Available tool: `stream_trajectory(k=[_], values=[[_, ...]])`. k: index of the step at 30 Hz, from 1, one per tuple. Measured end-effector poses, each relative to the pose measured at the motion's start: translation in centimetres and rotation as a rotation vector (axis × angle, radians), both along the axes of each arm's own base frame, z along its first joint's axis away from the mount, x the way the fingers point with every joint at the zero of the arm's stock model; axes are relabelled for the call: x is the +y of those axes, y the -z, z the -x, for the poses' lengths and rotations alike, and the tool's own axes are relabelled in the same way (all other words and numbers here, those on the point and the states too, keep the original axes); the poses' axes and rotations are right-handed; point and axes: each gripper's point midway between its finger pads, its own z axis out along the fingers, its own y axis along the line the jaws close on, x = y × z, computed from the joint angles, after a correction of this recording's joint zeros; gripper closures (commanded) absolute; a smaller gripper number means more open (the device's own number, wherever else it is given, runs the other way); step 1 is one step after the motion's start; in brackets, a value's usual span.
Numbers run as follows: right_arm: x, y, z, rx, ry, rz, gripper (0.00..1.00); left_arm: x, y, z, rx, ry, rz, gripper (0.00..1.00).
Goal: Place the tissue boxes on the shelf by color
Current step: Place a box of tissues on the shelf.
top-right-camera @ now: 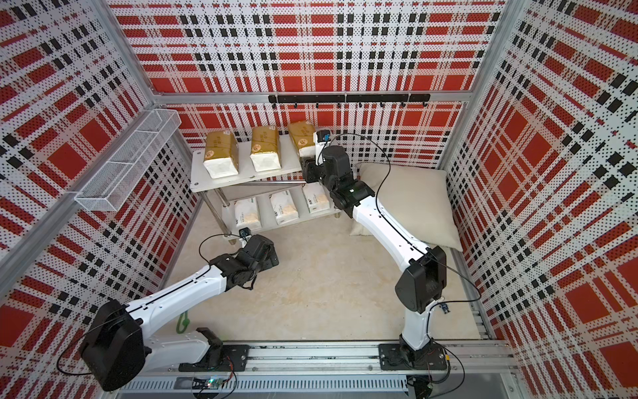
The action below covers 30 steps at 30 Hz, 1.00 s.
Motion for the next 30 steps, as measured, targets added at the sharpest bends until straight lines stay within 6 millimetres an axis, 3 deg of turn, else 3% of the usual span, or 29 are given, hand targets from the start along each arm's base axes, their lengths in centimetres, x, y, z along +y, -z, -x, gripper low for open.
stream_trajectory(k=[6, 15, 25, 30], values=[[0.0, 0.1, 0.0, 0.003, 0.001, -0.003, 0.4, 0.0, 0.0, 0.0, 0.0, 0.0, 0.0, 0.05], [-0.7, 1.8, 1.0, 0.032, 0.0, 0.026, 0.29, 0.1, 0.0, 0.0, -0.001, -0.002, -0.002, 0.05], [-3.8, -0.5, 4.5, -0.011, 0.03, 0.042, 0.28, 0.0, -0.3, -0.4, -0.01, -0.009, -0.014, 0.05], [-5.9, 1.3, 5.9, 0.016, 0.078, 0.091, 0.27, -0.8, -1.1, -1.2, -0.033, -0.011, -0.017, 0.05]])
